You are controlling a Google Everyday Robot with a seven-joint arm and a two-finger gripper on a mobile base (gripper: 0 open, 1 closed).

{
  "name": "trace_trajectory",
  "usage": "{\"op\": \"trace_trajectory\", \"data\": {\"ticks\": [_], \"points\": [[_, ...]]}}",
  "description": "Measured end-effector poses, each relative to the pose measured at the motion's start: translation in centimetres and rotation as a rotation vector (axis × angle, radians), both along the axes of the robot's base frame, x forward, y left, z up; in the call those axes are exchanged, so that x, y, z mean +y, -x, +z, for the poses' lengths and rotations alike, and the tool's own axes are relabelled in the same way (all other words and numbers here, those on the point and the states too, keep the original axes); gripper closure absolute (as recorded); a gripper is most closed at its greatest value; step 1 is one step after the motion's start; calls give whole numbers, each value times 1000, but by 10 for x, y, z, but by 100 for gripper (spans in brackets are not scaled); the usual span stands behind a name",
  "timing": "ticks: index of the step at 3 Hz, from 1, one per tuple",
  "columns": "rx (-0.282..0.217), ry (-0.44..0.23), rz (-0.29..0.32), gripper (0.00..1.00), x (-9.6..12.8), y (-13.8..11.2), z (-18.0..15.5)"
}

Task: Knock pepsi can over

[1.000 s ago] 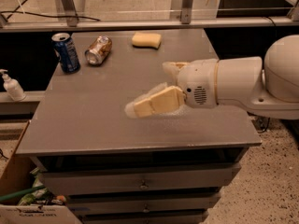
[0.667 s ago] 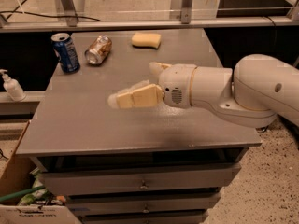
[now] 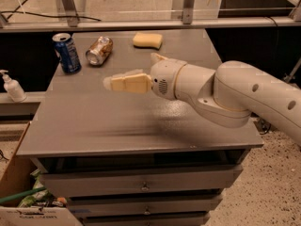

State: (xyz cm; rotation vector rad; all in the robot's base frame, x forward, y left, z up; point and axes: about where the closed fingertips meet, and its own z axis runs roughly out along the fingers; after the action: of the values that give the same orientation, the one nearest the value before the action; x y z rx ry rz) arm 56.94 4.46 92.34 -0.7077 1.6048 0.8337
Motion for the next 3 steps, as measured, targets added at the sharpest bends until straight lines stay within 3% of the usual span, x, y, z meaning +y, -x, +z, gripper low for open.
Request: {"op": "trace_trajectory", "data": {"ticks": [1,2,3], "points": [[-3,3,3,0,1,0,0],[-66,39,34,0,4,-8,-3],[-161,90,82,0,17,-25,-8]]}}
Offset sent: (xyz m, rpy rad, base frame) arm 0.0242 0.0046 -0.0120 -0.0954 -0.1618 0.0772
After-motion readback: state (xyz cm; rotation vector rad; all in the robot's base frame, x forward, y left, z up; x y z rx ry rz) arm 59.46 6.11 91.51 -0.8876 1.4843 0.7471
